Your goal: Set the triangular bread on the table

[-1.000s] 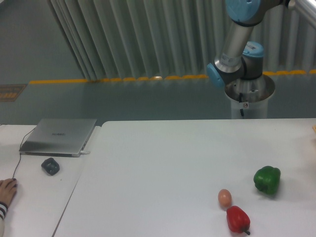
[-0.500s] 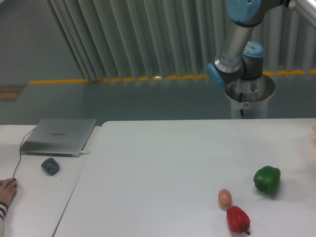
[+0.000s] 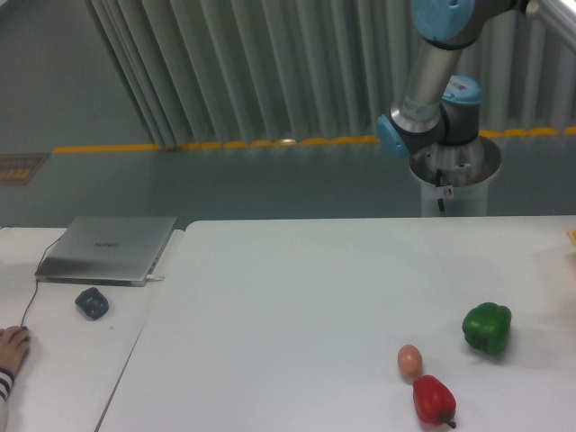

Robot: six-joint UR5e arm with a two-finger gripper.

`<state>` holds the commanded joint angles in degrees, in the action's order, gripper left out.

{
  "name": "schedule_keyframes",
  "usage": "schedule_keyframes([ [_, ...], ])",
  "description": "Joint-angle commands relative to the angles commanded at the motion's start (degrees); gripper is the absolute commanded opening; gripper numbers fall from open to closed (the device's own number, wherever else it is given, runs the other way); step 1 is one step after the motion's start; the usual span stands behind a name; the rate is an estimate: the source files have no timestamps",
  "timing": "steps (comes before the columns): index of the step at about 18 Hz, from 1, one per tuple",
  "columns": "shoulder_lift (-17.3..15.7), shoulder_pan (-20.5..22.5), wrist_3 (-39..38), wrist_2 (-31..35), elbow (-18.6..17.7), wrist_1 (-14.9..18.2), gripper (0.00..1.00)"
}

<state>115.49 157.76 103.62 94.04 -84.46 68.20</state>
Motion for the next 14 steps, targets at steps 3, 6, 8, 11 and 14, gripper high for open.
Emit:
schedule_keyframes([
  [3,0.09,0.0,0.0,-0.35,1.84,2.72,0.33],
  [6,0.0,0.09,0.0,-0.53,2.29,3.69,0.26],
  [8,-0.17,0.18,0.35,-0.53,2.63,4.3,0.25],
  [11,-0.09,0.18,0.53,-0.88,5.26,8.34,0.25],
  [14,-0.35,0.35,0.53,-2.54,7.73,12.38,0.25],
])
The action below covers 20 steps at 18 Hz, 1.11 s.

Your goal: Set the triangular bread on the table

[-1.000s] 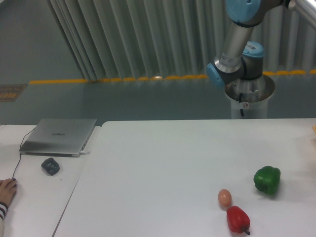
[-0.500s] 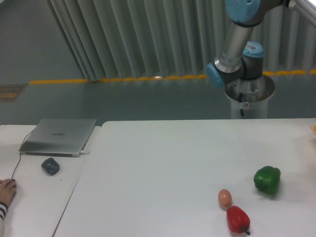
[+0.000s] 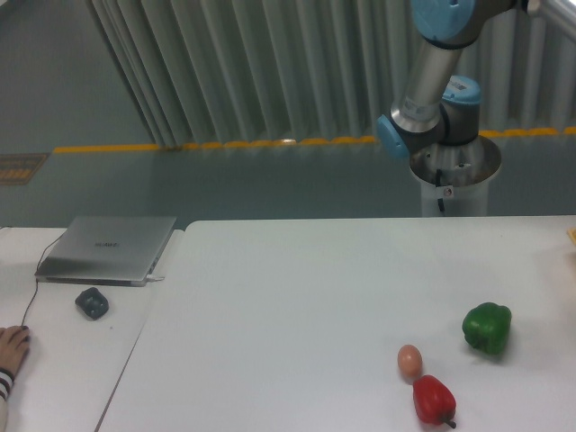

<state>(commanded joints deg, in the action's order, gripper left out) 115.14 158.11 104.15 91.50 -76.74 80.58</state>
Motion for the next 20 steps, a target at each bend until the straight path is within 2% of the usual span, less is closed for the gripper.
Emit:
schedule_keyframes([
  [3,-0.44,0.44,-0.17,-2.37,2.72,4.39,0.25],
  [5,-0.7,0.7,-1.75,-6.49,5.53,8.17,0.25],
  [8,-1.23,0.27,-9.82,-10.81,6.07,8.54,0.25],
  [11,-1.06,-2.27,-14.83,-11.43,6.07,7.84,0.25],
  [12,-0.88,-3.59,-17.64,-11.52,6.07,6.88,0.25],
  [16,-0.18,-9.04,-31.26,-11.26,4.58,-0.76,0.26],
  [19,-0.26,-11.24,-39.0,-11.17,0.81,-9.27,0.26],
  [20,-0.18,-11.95,-41.11,-11.34,0.36,-11.13,0.26],
])
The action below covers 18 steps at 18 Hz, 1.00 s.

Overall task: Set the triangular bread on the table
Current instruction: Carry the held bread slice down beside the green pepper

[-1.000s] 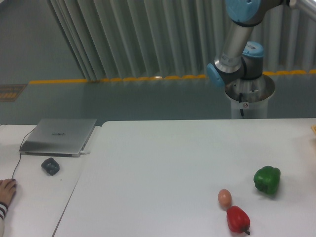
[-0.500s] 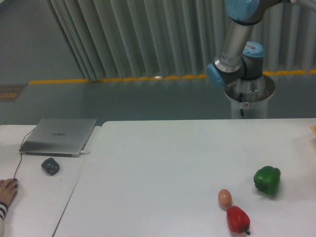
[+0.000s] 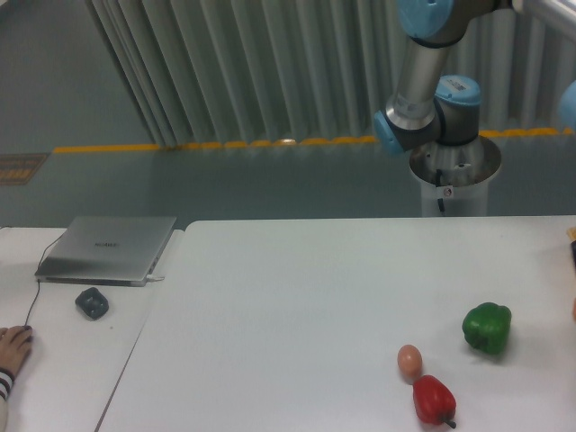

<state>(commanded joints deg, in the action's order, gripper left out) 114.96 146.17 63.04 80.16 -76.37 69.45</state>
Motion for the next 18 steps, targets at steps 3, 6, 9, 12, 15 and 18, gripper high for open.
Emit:
schedule_keyframes([
  [3,1.4,-2.29,-5.72,0.17,-0.18,-2.82,0.27],
  [6,2.11,-3.08,-6.7,0.17,-0.7,-3.71,0.3],
  [9,2.55,-3.17,-7.4,0.17,-1.15,-3.97,0.37],
  [12,3.08,-3.79,-7.93,0.26,-1.23,-4.15,0.43],
  [15,2.99,-3.79,-7.93,0.26,-1.94,-5.2,0.45],
  [18,2.99,-3.79,-7.93,0.26,-2.2,-5.73,0.48],
])
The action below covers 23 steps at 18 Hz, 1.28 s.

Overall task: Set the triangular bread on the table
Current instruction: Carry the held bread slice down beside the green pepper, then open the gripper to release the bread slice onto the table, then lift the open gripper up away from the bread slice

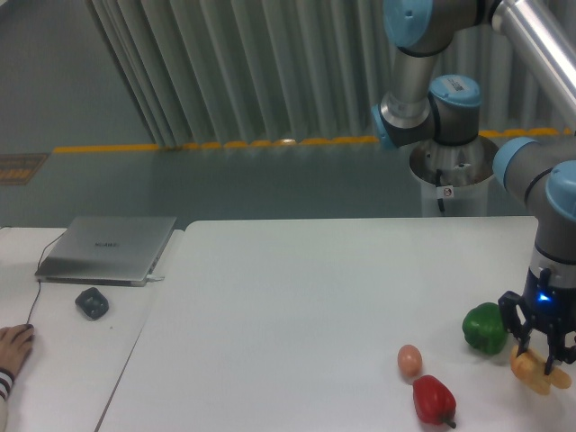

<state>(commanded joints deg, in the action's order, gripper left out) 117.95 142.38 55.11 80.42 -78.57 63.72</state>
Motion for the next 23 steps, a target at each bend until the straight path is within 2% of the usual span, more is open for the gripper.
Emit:
schedule_keyframes([
  [7,-0.09,0.0,0.26,0.44,-0.7,-0.88,0.71],
  [11,-0.18,-0.09,0.44,3.07,-1.41,-0.88,0.76],
  [12,-0.18,-0.17,0.44,3.34,-1.49,-0.88,0.82],
  [13,-0.18,-0.18,0.53,3.86,-1.58,-0.88,0.96],
  [14,-0.18,-0.09,0.53,4.3,-1.67,-0.88,0.99],
  [18,-0.44,-0.18,2.88,7.11,-2.37,-0.97,1.0],
  [20,-1.23,-0.18,9.54,10.62,-2.63,-0.01,1.0],
  [23,-2.9,0.35,20.45,12.39,-4.48,0.0,1.0],
])
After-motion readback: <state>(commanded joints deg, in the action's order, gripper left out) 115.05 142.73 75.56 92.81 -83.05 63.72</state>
